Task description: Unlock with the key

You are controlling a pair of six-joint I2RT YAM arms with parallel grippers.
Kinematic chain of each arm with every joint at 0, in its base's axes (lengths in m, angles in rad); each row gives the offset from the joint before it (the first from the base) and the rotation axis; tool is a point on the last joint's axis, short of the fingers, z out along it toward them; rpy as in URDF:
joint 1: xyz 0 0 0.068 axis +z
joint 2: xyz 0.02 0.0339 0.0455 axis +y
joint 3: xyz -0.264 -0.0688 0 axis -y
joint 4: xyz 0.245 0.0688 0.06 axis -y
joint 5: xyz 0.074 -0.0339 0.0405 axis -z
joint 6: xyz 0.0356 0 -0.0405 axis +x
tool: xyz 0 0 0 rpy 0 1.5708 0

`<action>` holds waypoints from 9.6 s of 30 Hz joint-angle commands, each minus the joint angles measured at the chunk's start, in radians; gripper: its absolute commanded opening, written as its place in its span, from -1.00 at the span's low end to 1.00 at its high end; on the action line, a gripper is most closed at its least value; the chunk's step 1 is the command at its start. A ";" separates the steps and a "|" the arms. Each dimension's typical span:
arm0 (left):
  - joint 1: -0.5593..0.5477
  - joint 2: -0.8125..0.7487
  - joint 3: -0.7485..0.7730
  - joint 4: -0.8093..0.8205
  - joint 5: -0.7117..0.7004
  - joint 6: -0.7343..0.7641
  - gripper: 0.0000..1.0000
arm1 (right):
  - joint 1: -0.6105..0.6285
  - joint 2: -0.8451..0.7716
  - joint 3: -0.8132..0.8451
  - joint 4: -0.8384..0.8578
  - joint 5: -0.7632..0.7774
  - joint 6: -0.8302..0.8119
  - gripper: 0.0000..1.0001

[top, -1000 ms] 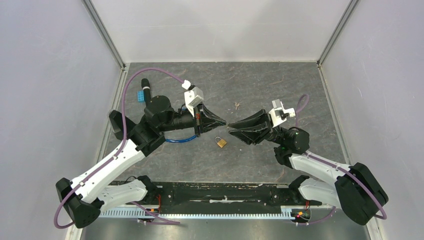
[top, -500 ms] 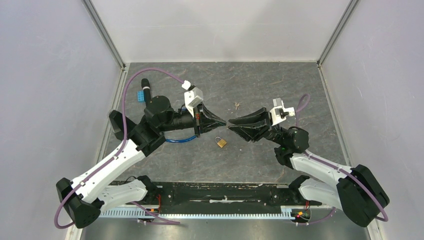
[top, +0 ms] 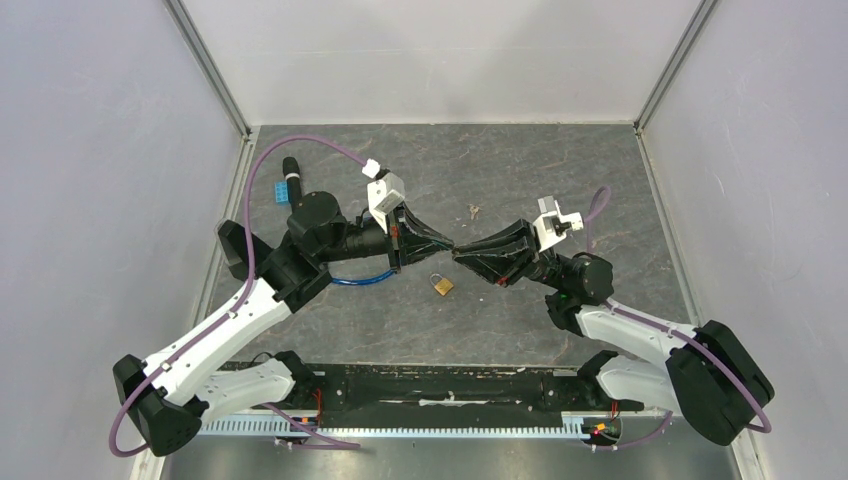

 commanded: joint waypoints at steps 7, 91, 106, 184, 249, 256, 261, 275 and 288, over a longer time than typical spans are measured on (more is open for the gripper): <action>-0.001 0.000 -0.010 0.053 0.031 -0.047 -0.95 | 0.003 0.012 0.019 0.111 -0.008 0.043 -0.75; -0.004 -0.039 -0.025 0.013 -0.247 -0.111 -0.22 | -0.066 -0.001 0.048 -0.119 -0.088 0.132 -1.00; -0.004 0.006 0.011 -0.325 -0.729 -0.445 0.45 | -0.202 0.018 -0.008 -0.390 -0.091 0.283 -1.00; -0.099 0.652 0.291 -0.810 -0.767 -1.257 -0.95 | -0.034 -0.120 -0.141 -0.855 0.163 -0.236 -1.00; -0.123 0.425 0.125 -0.590 -0.771 -1.348 -0.96 | -0.002 0.035 -0.065 -0.746 0.241 -0.125 -1.00; -0.127 0.427 0.125 -0.588 -0.778 -1.341 -0.95 | -0.010 0.019 -0.065 -0.772 0.261 -0.118 -1.00; -0.136 0.434 0.128 -0.589 -0.799 -1.323 -0.95 | -0.013 0.021 -0.047 -0.814 0.258 -0.109 -1.00; -0.154 0.440 0.131 -0.589 -0.833 -1.292 -0.95 | -0.020 0.016 -0.024 -0.837 0.217 -0.102 -1.00; -0.154 0.441 0.170 -0.620 -0.908 -1.264 -0.95 | -0.020 0.014 -0.018 -0.867 0.183 -0.120 -1.00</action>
